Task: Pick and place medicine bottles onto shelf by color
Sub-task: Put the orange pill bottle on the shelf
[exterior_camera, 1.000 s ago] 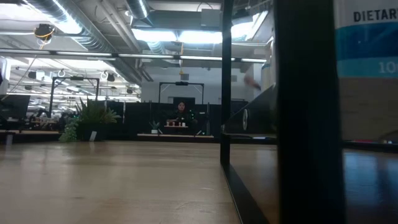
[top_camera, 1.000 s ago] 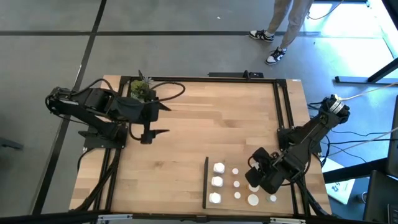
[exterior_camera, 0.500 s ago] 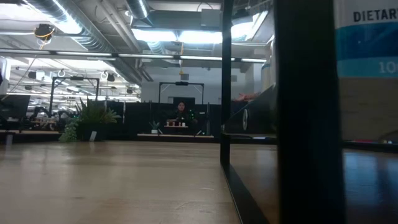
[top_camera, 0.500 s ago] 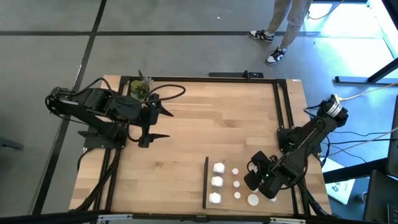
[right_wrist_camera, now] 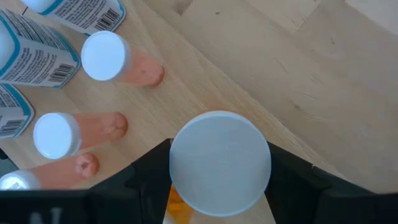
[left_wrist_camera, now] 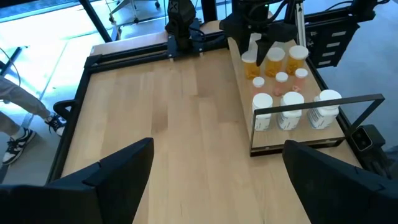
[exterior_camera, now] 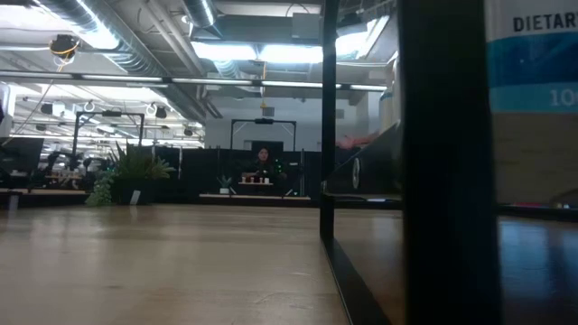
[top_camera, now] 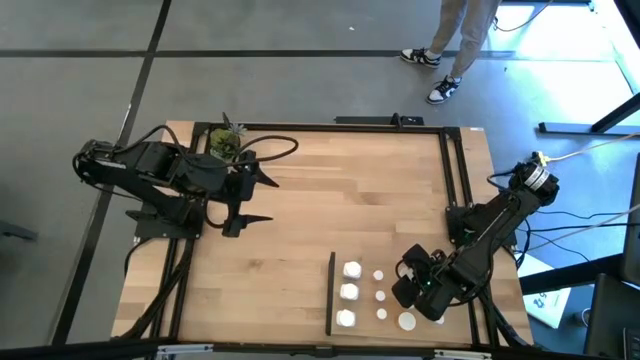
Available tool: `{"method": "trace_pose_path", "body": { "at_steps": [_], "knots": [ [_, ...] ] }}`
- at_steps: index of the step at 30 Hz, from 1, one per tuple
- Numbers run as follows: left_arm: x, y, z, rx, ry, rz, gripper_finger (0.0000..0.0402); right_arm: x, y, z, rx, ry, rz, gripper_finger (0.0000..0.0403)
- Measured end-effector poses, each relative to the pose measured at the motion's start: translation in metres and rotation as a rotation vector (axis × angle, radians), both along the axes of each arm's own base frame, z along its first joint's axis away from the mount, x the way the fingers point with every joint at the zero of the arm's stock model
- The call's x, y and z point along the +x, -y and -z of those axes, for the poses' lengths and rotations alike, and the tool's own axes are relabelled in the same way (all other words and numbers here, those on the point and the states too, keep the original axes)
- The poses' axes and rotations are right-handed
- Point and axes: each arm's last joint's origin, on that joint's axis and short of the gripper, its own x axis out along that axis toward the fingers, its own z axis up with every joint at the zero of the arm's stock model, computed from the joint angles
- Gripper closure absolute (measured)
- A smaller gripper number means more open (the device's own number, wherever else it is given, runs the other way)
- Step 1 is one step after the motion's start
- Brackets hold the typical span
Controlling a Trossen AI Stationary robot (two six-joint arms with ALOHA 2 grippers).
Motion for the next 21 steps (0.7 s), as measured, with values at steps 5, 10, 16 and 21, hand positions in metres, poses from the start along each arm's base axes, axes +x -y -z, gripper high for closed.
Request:
{"method": "trace_pose_path", "body": {
  "at_steps": [5,10,16,21],
  "knots": [
    [-0.0001,0.0,-0.0001,0.0,0.0,0.0,0.0051,0.0012,0.0011,0.0002,0.0,-0.004,0.003,0.0169],
    [-0.0001,0.0,0.0,0.0,0.0,0.0,0.0051,0.0013,0.001,0.0005,0.001,-0.004,0.007,0.0149],
    [-0.0001,0.0,0.0,0.0,0.0,0.0,0.0051,0.0014,0.0005,0.0004,0.01,-0.008,0.006,0.0145],
    [-0.0003,-0.0001,-0.0001,-0.001,0.0,0.0,0.0051,0.0025,-0.0006,-0.0077,0.008,-0.006,0.007,0.0145]
  ]
}}
